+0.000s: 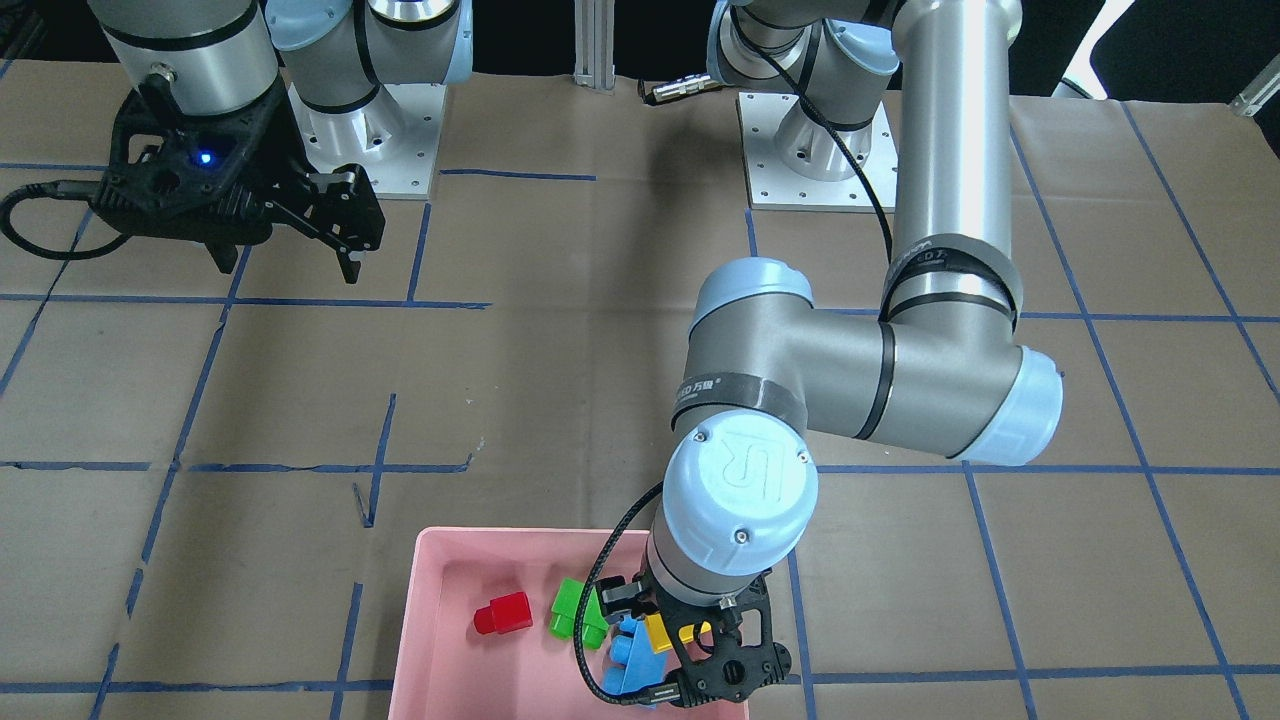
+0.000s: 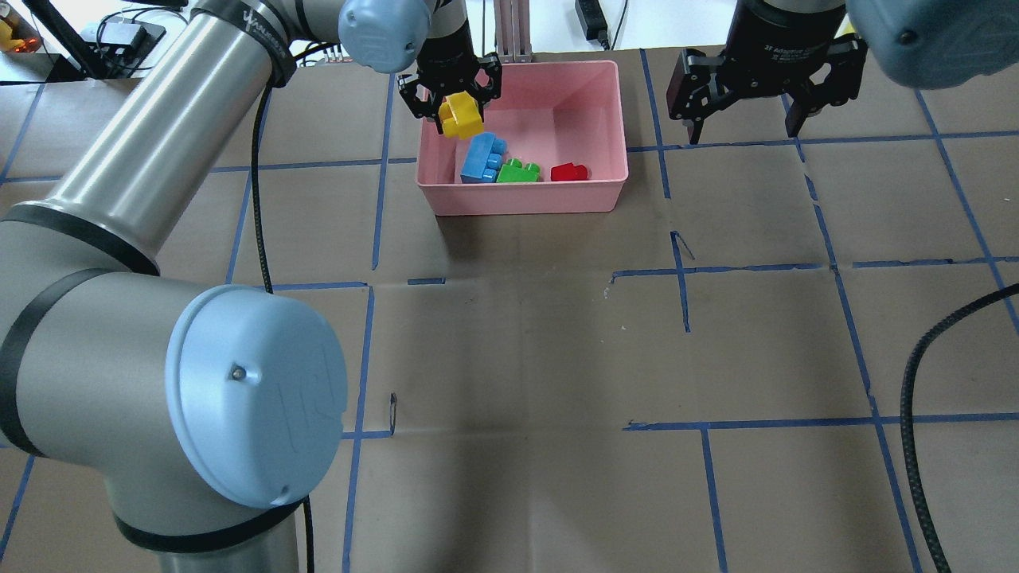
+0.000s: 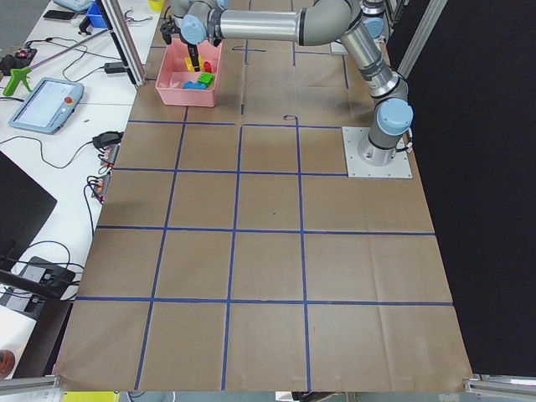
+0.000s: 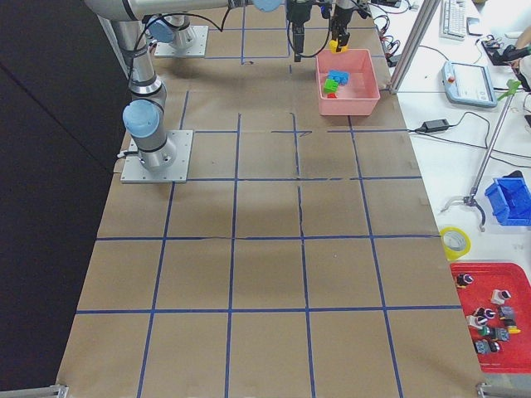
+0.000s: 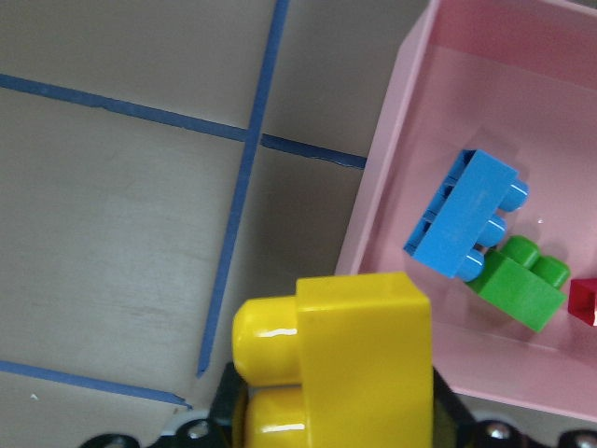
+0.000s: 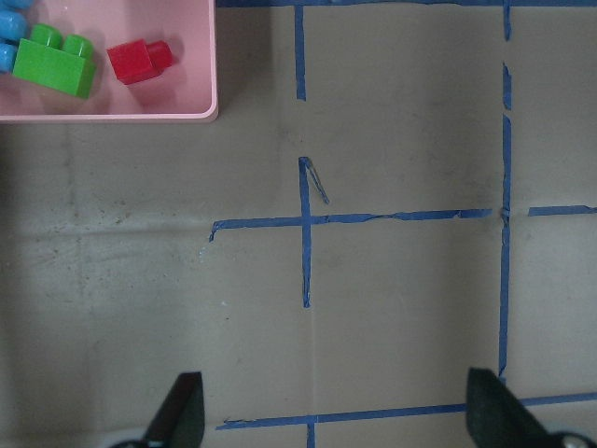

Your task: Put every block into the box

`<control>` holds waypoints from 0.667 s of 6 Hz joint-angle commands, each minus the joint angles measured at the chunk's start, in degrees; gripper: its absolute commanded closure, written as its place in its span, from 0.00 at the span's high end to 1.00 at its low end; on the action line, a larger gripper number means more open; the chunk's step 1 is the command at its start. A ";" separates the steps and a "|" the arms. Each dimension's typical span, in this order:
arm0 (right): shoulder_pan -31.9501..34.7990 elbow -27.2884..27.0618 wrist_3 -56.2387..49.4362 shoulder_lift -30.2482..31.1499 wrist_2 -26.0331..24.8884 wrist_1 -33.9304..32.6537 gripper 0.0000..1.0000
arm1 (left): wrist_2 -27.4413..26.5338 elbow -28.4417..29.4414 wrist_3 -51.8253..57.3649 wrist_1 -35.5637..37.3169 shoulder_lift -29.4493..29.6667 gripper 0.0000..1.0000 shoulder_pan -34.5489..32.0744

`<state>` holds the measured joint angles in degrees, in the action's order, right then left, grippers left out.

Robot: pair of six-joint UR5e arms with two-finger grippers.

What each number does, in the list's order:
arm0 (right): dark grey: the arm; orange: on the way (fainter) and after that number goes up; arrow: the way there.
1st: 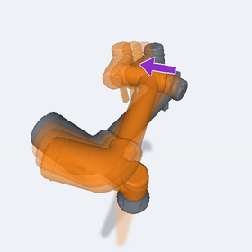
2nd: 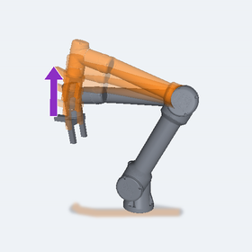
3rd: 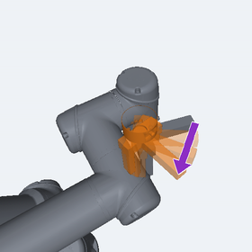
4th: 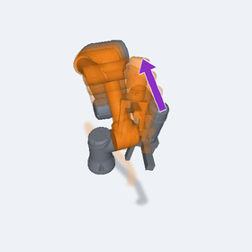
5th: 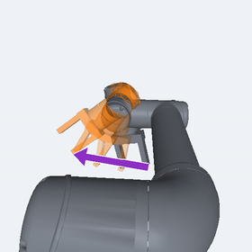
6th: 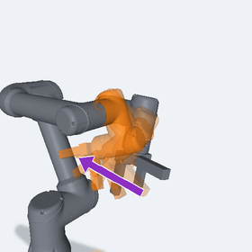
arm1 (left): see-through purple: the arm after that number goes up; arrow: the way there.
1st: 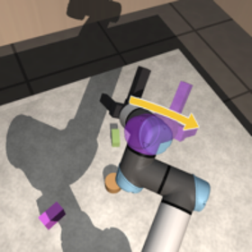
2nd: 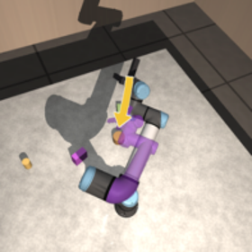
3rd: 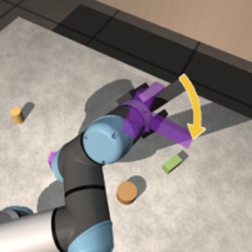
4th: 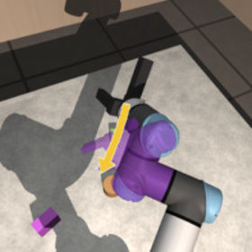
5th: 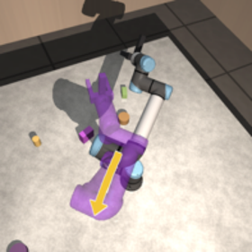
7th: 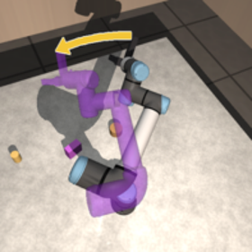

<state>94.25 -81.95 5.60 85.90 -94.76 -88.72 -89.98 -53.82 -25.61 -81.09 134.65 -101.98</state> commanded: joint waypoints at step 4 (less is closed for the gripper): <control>-0.12 -5.14 2.91 0.59 0.45 3.90 1.00 | -2.92 -0.06 0.38 9.72 -2.35 0.99 -0.32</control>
<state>94.19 -85.98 7.72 86.36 -94.34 -84.75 -92.77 -54.05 -25.31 -72.12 134.18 -102.24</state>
